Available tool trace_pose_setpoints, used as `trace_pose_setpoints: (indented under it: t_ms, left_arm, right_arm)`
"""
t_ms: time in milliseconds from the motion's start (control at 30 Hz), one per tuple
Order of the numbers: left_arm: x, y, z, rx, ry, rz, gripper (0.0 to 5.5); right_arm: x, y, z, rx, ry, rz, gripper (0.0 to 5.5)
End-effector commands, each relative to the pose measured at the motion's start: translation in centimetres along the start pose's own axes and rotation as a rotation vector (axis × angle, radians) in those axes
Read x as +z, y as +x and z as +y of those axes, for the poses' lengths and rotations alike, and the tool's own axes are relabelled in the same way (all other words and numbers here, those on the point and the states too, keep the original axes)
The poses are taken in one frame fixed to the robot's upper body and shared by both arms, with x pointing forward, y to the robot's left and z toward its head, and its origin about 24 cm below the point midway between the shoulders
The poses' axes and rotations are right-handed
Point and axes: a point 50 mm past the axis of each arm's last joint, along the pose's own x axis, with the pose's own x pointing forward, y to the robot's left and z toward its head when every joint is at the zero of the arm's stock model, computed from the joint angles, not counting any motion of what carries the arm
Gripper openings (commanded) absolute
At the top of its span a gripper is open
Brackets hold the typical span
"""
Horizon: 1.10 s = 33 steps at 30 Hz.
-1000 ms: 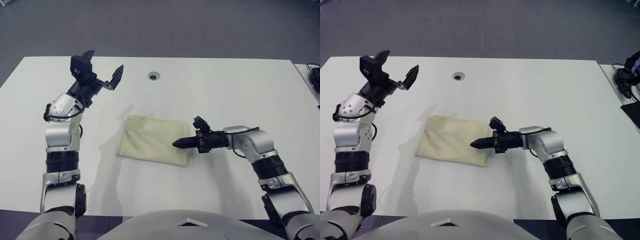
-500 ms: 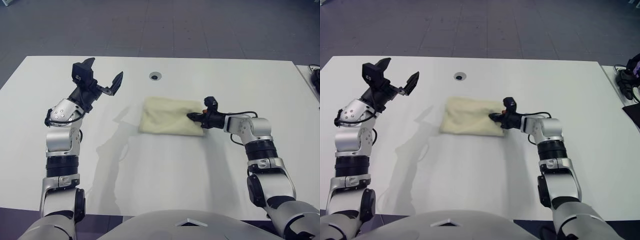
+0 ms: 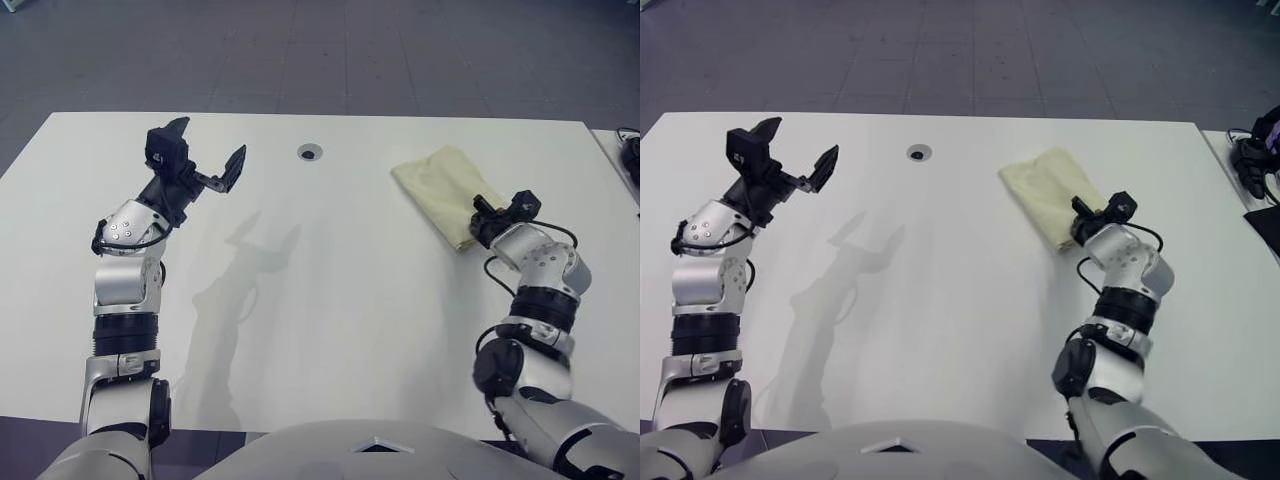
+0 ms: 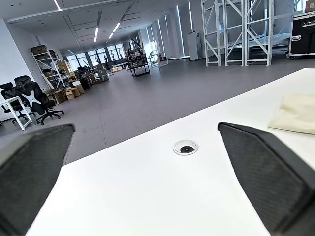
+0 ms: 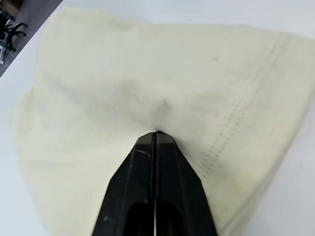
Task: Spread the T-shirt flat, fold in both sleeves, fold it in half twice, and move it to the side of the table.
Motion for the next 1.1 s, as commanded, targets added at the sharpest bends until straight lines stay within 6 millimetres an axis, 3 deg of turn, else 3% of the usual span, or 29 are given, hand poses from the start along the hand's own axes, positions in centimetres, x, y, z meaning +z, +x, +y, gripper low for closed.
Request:
trace_pose_setpoints:
  t_ms: [33, 100, 167, 233, 300, 367, 400, 467, 533, 667, 733, 833, 1100]
  left_arm:
    - [-0.9, -0.3, -0.6, -0.014, -0.008, 0.042, 5.38]
    - [-0.9, -0.2, -0.8, -0.022, -0.013, 0.042, 5.38]
    - [-1.0, -0.2, -0.9, -0.027, -0.015, 0.043, 5.38]
    - [-1.0, -0.3, -0.9, -0.030, -0.015, 0.044, 5.38]
    - [-1.0, -0.3, -1.0, -0.031, -0.013, 0.041, 5.40]
    - [-0.9, -0.3, -1.1, -0.020, -0.008, 0.024, 5.40]
    - [-0.7, -0.2, -1.5, -0.014, -0.004, 0.008, 5.40]
    - [-0.4, -0.1, -2.4, 0.009, 0.014, -0.036, 5.40]
    - [-0.4, 0.0, -3.5, 0.052, 0.021, -0.070, 5.40]
    - [-0.7, -0.5, -5.9, 0.144, 0.028, -0.092, 5.40]
    - [-0.9, -0.8, -7.3, 0.175, 0.028, -0.094, 5.40]
    - [-0.9, -1.4, -8.2, 0.252, 0.020, -0.099, 4.89]
    - [-0.5, -3.5, -9.3, 0.327, 0.044, -0.119, 3.53]
  right_arm:
    - [-3.3, -3.6, 1.3, -0.150, 0.212, 0.008, 0.00]
    - [-2.4, -4.6, 2.1, -0.144, 0.206, -0.065, 0.00]
    - [-0.5, -5.2, 2.5, -0.115, 0.093, -0.185, 0.00]
    - [2.0, -6.4, 3.6, -0.032, -0.155, -0.366, 0.00]
    - [3.2, -8.1, 6.5, 0.192, -0.534, -0.579, 0.30]
    - [2.5, -8.9, 7.8, 0.343, -0.909, -0.764, 0.56]
    - [1.8, -8.6, 7.4, 0.360, -1.053, -0.814, 0.72]
    - [0.3, -7.4, 6.0, 0.405, -1.173, -0.811, 1.02]
    - [-1.3, -6.7, 5.3, 0.486, -1.150, -0.774, 1.35]
    - [-4.2, -6.9, 5.7, 0.676, -0.932, -0.686, 2.03]
    - [-4.9, -6.9, 5.7, 0.684, -0.866, -0.671, 2.39]
    - [-5.7, -7.0, 5.4, 0.661, -0.813, -0.659, 2.91]
    - [-6.3, -6.6, 4.3, 0.620, -0.835, -0.650, 1.62]
